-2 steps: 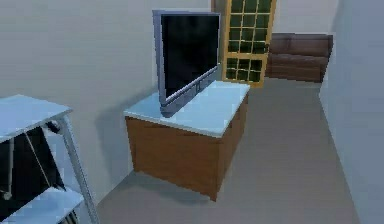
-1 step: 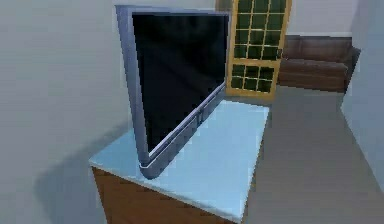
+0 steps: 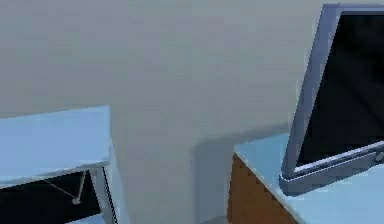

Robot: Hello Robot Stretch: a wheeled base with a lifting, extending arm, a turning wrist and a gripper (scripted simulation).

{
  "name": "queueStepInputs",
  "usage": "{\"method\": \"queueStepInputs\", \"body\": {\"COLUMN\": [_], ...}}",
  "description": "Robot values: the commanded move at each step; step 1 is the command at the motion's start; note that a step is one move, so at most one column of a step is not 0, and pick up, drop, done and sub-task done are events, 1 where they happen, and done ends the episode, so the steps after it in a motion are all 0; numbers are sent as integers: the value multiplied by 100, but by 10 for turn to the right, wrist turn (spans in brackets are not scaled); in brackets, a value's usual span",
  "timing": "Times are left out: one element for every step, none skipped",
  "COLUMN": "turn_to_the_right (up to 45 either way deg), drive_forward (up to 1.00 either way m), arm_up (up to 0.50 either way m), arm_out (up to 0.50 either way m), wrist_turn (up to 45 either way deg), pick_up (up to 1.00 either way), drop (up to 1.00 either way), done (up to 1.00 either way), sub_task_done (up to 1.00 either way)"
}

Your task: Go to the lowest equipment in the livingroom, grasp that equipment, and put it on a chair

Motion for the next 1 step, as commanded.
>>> {"method": "queueStepInputs", "body": {"turn_to_the_right": [-450], "drive_forward": [0], "arm_up": [0], "arm_out": [0], "wrist_turn": [0], "pick_up": [0], "drop": [0], "done": [0], "sub_task_done": [0]}}
